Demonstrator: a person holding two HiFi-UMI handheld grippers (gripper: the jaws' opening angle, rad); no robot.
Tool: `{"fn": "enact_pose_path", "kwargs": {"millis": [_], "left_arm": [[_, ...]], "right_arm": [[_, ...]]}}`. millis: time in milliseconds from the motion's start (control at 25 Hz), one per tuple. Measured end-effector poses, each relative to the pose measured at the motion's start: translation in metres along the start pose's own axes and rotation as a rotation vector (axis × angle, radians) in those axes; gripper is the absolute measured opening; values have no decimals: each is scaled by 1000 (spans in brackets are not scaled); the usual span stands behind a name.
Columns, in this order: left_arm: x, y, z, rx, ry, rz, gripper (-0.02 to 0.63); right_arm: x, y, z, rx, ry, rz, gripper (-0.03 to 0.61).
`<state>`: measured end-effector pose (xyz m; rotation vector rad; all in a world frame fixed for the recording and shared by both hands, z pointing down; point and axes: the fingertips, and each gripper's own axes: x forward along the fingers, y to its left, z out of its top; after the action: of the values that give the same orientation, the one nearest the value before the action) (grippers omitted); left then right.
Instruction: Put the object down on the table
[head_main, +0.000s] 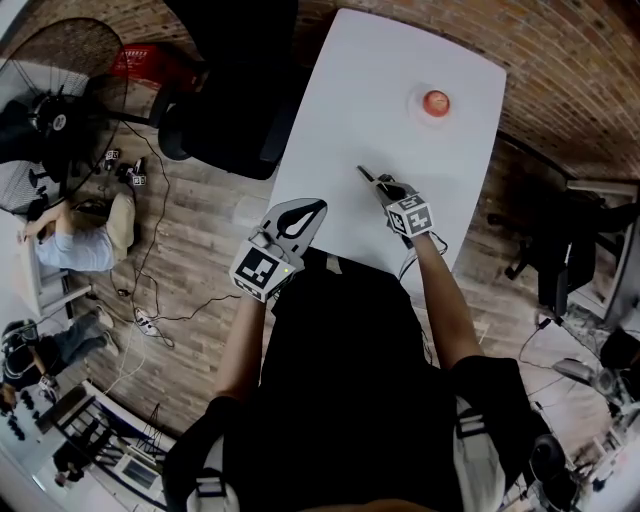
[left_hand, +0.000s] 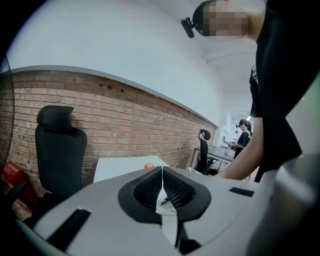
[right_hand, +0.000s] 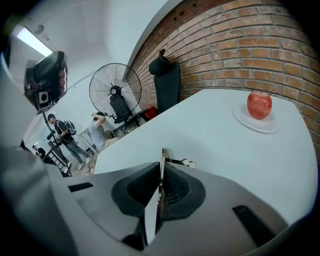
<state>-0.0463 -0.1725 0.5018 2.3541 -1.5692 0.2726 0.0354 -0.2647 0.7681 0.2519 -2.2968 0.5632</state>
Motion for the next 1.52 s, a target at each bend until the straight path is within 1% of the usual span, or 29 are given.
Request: {"fn": "enact_pose_path", "kwargs": {"millis": [240,360,480,680,920,1400,1520], "left_arm": [[-3,1,0,-20,-8,9,21],[-1,-1,-2,-9,2,2,21],[2,-4,0,-14,-5,-3,20],[4,-10,-2,-7,6,-9,21],[10,-10,-1,-2,10,-8,21],[13,-15,-3,2,24,-15,21],[17,-17,-1,3,24,-21,21]], "right_arm": [[1,-1,2,13,3,-2,11],[2,-5,0,15,-4,-11,17],[2,-9,0,36,-16,-7,23],[2,-12,-9,50,-4,9,51],[2,-22,-19,109,-4,20,77],[2,-27,-26,162,-19,40,103],[2,-30,-27,189,-32,51,114]]}}
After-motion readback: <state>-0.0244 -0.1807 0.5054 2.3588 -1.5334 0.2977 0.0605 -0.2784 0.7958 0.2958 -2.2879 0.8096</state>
